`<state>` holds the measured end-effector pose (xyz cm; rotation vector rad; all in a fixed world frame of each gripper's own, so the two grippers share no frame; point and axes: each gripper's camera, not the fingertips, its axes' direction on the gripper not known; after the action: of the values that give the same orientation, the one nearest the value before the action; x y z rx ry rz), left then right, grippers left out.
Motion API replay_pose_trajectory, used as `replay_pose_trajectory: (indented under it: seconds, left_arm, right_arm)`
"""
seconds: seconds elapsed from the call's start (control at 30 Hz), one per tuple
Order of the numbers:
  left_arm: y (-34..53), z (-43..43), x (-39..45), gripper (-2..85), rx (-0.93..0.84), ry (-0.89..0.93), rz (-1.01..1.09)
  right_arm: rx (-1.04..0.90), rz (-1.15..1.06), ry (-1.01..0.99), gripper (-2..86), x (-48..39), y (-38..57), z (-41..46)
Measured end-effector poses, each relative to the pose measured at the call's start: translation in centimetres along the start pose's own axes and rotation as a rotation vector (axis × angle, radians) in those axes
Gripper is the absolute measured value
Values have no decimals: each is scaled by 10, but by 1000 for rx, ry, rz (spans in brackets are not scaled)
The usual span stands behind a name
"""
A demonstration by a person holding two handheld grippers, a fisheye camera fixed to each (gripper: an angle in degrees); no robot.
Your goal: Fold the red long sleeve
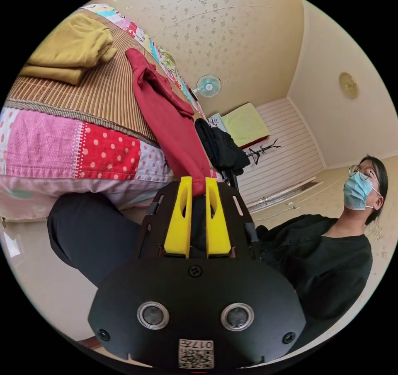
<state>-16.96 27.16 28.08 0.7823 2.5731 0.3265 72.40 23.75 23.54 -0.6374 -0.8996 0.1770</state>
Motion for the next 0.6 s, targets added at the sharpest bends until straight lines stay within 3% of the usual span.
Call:
replay_pose_trajectory:
  seconds: [0.1, 0.3, 0.47, 0.6]
  left_arm:
    - [5, -25, 1, 52, 50, 55, -11]
    - [19, -79, 25, 51, 142, 233, 91]
    - [21, -115, 76, 51, 258, 645, 452]
    - [8, -114, 72, 51, 328, 732, 421]
  right_arm:
    - [-80, -40, -76, 58, 2, 11, -2]
    - [346, -301, -478, 32, -28, 75, -109]
    - [556, -739, -711, 29, -103, 109, -193]
    - [624, -742, -759, 28, -109, 100, -211]
